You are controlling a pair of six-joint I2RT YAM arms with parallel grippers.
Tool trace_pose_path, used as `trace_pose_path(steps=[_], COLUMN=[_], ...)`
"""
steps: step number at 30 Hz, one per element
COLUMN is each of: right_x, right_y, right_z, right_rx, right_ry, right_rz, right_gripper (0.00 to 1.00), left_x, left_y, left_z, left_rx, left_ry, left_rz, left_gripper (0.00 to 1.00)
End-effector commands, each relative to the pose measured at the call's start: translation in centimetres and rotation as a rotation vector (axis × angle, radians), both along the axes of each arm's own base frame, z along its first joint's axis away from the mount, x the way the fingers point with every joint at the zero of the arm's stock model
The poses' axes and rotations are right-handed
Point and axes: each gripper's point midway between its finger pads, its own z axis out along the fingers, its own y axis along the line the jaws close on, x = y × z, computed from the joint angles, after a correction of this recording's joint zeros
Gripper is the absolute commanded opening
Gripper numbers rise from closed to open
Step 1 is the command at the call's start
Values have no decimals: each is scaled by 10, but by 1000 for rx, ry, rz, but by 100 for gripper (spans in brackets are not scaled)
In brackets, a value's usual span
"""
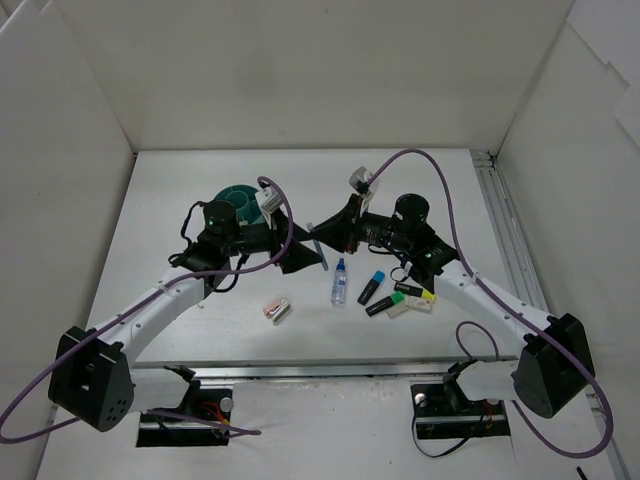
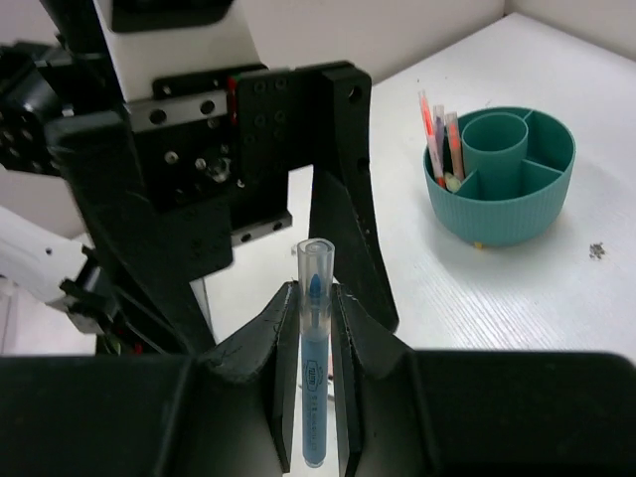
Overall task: Sort the stationery into containers
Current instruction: Pick up the pen from the center of the board.
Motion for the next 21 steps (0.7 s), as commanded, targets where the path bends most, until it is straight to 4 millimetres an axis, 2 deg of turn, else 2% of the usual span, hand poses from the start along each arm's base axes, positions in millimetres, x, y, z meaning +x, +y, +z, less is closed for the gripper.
trace_pose_path(steps=[1, 2, 4, 5, 10, 11, 13, 16, 17, 18, 20, 21], right_x=[3, 6, 11, 9, 2, 3, 4, 3, 4, 4, 5, 6], right_y=[4, 4, 3, 6, 16, 17, 18, 20, 21, 21, 21, 21], right_z=[68, 68, 67, 66, 64, 62, 60, 56, 56, 55, 56, 57], right_rx=[193, 201, 211, 210, 203, 200, 198, 191, 190, 188, 190, 191], right_ry=[-97, -73, -46, -36, -22, -21, -14, -8, -6, -4, -5, -6], right_rz=[-61, -82, -110, -95, -49, -47, -47, -40, -40, -39, -45, -48], right_gripper=[0, 0, 0, 0, 0, 0, 0, 0, 2, 3, 12, 13], left_x=[5, 5, 7, 8, 12, 11, 10, 11, 12, 13, 16, 17], left_y=[0, 1, 2, 2, 3, 3, 3, 3, 3, 4, 4, 5], left_z=[42, 44, 47, 48, 50, 52, 53, 54, 55, 55, 52, 51], left_rx=[-97, -104, -108, -109, -115, -118, -122, -124, -125, -125, -110, -107], left_ry=[-142, -150, -158, -163, -164, -166, -167, -168, -165, -163, -152, -154], left_rz=[33, 38, 58, 64, 88, 87, 85, 87, 93, 98, 113, 118], left_gripper=[73, 66, 61, 54, 36, 29, 27, 18, 8, 2, 0, 0])
